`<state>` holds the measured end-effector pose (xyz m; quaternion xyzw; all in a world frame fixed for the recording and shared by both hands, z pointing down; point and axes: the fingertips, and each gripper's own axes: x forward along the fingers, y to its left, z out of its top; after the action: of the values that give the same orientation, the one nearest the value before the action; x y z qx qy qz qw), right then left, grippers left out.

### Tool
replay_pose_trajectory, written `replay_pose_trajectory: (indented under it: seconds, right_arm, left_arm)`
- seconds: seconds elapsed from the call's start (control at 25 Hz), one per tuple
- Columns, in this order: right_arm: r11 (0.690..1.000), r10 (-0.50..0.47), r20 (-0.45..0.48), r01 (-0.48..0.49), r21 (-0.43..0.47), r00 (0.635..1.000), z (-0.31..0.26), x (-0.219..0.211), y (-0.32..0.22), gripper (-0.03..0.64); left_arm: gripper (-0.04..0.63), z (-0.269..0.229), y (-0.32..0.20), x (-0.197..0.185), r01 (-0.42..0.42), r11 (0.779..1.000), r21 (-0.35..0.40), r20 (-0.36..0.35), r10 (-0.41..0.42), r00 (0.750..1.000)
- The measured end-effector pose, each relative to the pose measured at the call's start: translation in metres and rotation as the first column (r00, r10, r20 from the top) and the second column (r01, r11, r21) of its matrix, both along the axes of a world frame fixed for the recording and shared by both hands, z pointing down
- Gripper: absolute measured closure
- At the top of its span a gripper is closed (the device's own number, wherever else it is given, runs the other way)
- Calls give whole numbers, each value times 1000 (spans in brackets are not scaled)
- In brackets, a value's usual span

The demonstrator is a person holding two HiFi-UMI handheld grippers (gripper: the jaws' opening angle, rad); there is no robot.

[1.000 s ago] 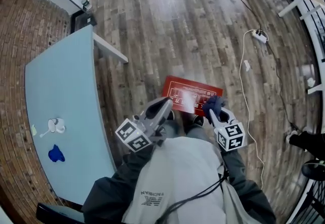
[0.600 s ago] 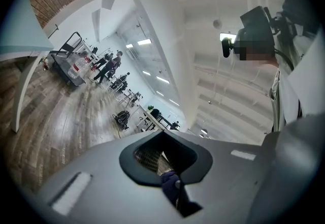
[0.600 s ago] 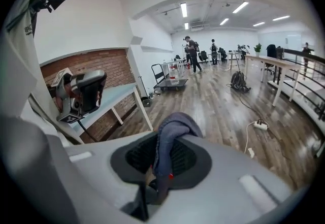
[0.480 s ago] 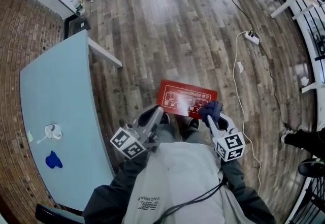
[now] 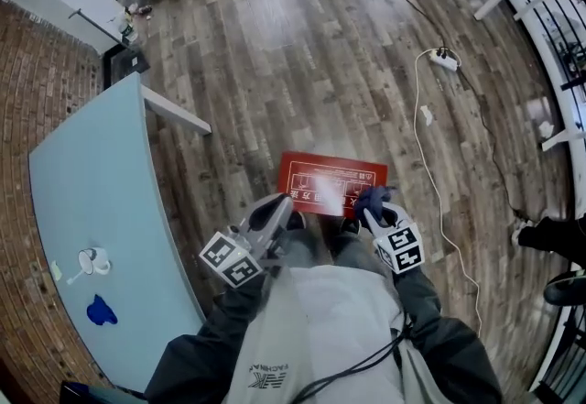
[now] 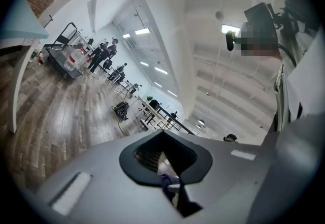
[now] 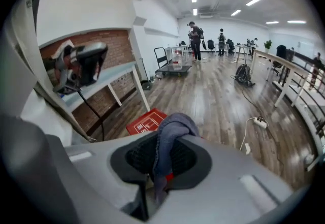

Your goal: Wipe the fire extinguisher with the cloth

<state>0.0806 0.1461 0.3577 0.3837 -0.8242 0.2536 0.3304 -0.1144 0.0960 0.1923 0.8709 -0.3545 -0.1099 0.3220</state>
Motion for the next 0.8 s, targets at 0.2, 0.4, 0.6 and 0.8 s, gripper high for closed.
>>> replay_pose_trajectory:
  seconds: [0.2, 0.4, 0.6, 0.8]
  right_arm:
    - [996, -69, -59, 66, -55, 996, 104, -27, -21, 560]
    - [997, 4, -38, -1, 76, 999, 158, -65, -45, 560]
    - [965, -167, -45, 173, 198, 985, 151, -146, -56, 560]
    - [945, -149, -84, 167, 283, 985, 147, -117, -60, 560]
  left_arm:
    - [592, 68, 6, -11, 50, 993, -110, 69, -42, 997]
    - [592, 155, 15, -23, 94, 969, -229, 81, -77, 994]
    - [592, 217, 13, -26, 93, 962, -256, 89, -73, 993]
    - [592, 248, 18, -28, 80, 960, -268, 80, -61, 995]
